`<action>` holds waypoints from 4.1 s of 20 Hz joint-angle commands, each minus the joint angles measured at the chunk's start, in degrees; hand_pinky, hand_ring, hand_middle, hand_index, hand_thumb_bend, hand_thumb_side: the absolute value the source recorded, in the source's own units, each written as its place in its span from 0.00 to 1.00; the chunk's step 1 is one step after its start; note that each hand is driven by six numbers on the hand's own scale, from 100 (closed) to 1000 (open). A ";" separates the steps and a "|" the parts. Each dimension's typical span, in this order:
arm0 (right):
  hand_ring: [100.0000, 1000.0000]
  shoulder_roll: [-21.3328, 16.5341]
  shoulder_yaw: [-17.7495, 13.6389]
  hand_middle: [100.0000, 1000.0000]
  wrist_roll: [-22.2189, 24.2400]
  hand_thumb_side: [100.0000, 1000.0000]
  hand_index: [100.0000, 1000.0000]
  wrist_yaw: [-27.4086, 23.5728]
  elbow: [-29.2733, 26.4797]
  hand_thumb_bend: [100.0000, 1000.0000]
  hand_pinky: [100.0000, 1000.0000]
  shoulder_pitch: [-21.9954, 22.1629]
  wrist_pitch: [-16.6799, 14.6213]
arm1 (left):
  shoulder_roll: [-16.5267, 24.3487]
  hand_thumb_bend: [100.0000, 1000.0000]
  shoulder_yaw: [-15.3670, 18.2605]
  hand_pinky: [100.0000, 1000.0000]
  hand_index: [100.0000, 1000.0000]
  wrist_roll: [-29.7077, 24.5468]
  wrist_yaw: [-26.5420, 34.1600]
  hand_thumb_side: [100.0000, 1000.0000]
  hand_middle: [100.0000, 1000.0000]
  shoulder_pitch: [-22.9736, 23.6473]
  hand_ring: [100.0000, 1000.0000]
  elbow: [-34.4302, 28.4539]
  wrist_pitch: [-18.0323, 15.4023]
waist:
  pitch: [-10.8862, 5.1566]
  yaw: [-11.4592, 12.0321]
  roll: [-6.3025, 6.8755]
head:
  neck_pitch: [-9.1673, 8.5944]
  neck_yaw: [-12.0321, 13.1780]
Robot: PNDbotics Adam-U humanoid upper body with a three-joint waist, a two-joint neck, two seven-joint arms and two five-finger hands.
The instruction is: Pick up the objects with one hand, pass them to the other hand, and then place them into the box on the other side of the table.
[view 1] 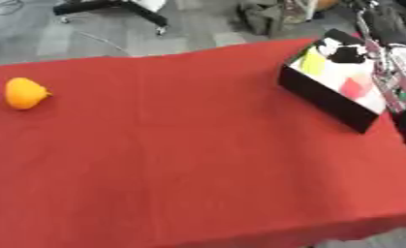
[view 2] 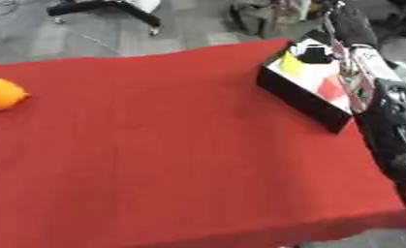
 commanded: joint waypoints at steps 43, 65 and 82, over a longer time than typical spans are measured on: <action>0.84 8.49 5.44 0.70 3.72 0.32 0.79 -4.51 -50.11 0.00 0.86 18.45 -18.15 | 5.49 0.11 -2.34 0.60 0.46 18.38 -28.24 0.07 0.37 -19.05 0.43 36.33 -5.21 | 4.85 -10.10 -1.96 | -0.14 11.62; 0.90 12.79 18.55 0.83 15.31 0.30 0.93 -9.76 -47.14 0.49 0.89 7.98 -31.05 | 0.54 0.09 -24.57 0.59 0.48 -19.80 16.07 0.27 0.40 -9.51 0.45 -11.66 -6.98 | -0.09 -4.98 0.35 | -0.14 -3.13; 0.90 17.25 19.62 0.85 14.97 0.27 0.93 3.29 -36.00 0.43 0.89 10.20 -31.33 | -2.33 0.08 -30.38 0.59 0.48 -26.78 24.87 0.29 0.40 -11.24 0.46 -18.91 0.85 | -0.18 -3.63 1.20 | -0.14 -5.19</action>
